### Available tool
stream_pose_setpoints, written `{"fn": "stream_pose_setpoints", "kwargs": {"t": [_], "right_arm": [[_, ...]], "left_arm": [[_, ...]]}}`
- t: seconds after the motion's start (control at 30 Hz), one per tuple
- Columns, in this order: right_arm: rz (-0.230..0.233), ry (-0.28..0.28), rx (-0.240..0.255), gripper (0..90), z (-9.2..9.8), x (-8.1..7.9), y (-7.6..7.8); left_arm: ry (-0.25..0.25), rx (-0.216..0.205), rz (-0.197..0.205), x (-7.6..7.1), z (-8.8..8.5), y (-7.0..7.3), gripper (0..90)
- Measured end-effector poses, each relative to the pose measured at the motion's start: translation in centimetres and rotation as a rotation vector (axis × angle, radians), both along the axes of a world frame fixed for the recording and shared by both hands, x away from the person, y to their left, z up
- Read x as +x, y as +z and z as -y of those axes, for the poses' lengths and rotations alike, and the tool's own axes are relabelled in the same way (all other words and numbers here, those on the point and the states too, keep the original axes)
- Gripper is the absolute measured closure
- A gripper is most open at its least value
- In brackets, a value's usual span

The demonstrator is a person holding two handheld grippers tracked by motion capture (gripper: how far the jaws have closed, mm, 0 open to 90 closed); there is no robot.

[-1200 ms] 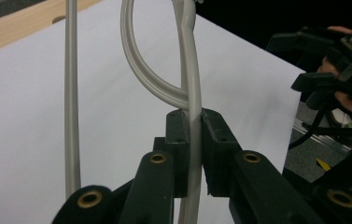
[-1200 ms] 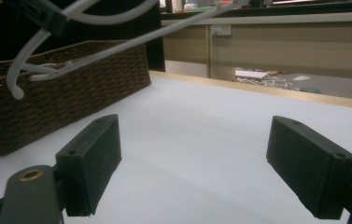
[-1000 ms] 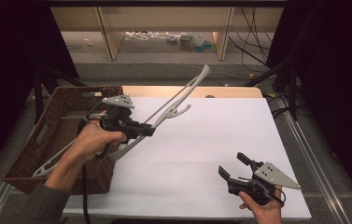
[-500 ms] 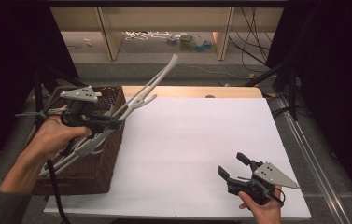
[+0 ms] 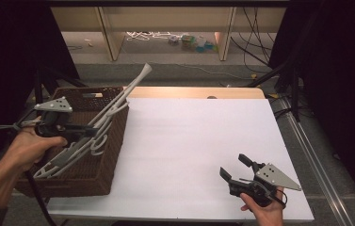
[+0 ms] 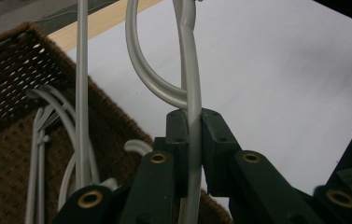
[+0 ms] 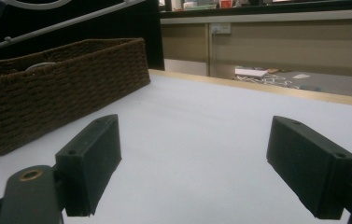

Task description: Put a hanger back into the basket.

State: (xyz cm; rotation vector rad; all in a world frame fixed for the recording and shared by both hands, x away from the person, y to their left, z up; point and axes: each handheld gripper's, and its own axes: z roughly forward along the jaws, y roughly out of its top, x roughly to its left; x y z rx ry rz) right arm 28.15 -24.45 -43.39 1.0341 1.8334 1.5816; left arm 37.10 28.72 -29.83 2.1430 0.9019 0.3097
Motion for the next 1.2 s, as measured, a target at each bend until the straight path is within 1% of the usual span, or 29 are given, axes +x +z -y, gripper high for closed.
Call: {"fn": "stream_pose_setpoints", "kwargs": {"t": [0.1,0.13,0.2,0.23,0.27,0.3,0.37,0.4,0.43,0.47,0.5,0.53,0.57,0.67,0.73,0.77,0.8,0.87,0.9,0.93,0.97,1.03,1.13,1.2], "right_arm": [[-0.006,-0.004,-0.002,18.6,0.0,0.0,0.0],[-0.004,-0.004,-0.002,18.6,0.0,0.0,0.0],[-0.002,-0.003,-0.002,18.6,0.0,0.0,0.0],[-0.014,-0.004,-0.013,18.6,0.0,0.0,0.0],[0.009,-0.012,0.008,18.6,-0.1,0.1,-0.1],[-0.007,-0.006,-0.009,18.6,0.0,0.0,0.0],[-0.011,-0.006,-0.009,18.6,-0.1,0.0,0.0],[0.001,0.006,0.007,18.6,-0.1,0.1,-0.1],[0.002,0.005,0.008,18.6,-0.1,0.1,-0.1],[-0.003,0.007,0.010,18.6,-0.2,0.1,-0.1],[-0.009,0.001,0.000,18.6,-0.1,0.0,0.0],[0.006,0.006,0.007,18.6,-0.2,0.2,-0.1],[-0.005,0.009,0.013,18.6,-0.2,0.1,-0.1],[-0.006,0.009,0.007,18.6,-0.2,0.1,-0.1],[-0.005,0.008,0.004,18.6,-0.2,0.1,-0.1],[-0.007,0.009,0.007,18.6,-0.2,0.1,-0.1],[-0.005,0.009,0.006,18.7,-0.2,0.1,-0.1],[-0.008,0.004,-0.002,18.7,-0.1,0.1,-0.1],[-0.011,0.006,-0.001,18.7,-0.2,0.1,-0.1],[-0.008,0.003,-0.003,18.7,-0.2,0.1,-0.1],[-0.005,0.009,0.005,18.7,-0.2,0.1,-0.1],[-0.007,0.003,-0.004,18.7,-0.2,0.1,-0.1],[-0.003,0.006,0.002,18.7,-0.2,0.1,-0.1],[-0.005,0.008,0.005,18.7,-0.2,0.1,-0.1]], "left_arm": [[0.032,0.013,-0.005,0.0,-1.3,-0.3,82.2],[0.034,0.021,-0.004,0.0,-1.7,-0.4,82.2],[0.045,0.029,-0.014,-0.1,-2.5,-0.7,82.2],[0.054,0.037,-0.013,-0.1,-2.8,-0.9,82.2],[0.066,0.045,-0.009,-0.2,-3.1,-1.1,82.2],[0.069,0.045,-0.010,-0.2,-3.4,-1.3,82.2],[0.056,0.052,-0.006,-0.1,-3.9,-1.7,82.2],[0.061,0.056,-0.012,-0.1,-4.1,-1.9,82.3],[0.070,0.059,-0.016,-0.1,-4.2,-2.1,82.2],[0.065,0.069,-0.020,-0.1,-4.4,-2.2,82.2],[0.067,0.064,-0.027,-0.1,-4.5,-2.4,82.2],[0.066,0.064,-0.032,-0.1,-4.6,-2.5,82.2],[0.066,0.072,-0.028,0.0,-4.8,-2.6,82.2],[0.083,0.072,-0.032,0.2,-5.3,-3.0,82.2],[0.084,0.076,-0.030,0.3,-5.5,-3.3,82.2],[0.076,0.079,-0.035,0.3,-5.7,-3.4,82.2],[0.078,0.077,-0.033,0.3,-5.8,-3.5,82.2],[0.055,0.072,-0.035,0.3,-6.1,-3.8,82.2],[0.057,0.064,-0.045,0.3,-6.3,-3.9,82.2],[0.067,0.070,-0.051,0.2,-6.4,-4.0,82.2],[0.076,0.086,-0.055,0.2,-6.5,-4.2,82.2],[0.072,0.094,-0.069,0.1,-6.8,-4.4,82.2],[0.071,0.089,-0.070,-0.1,-7.3,-4.8,82.2],[0.075,0.076,-0.073,-0.3,-7.5,-4.9,82.2]]}}
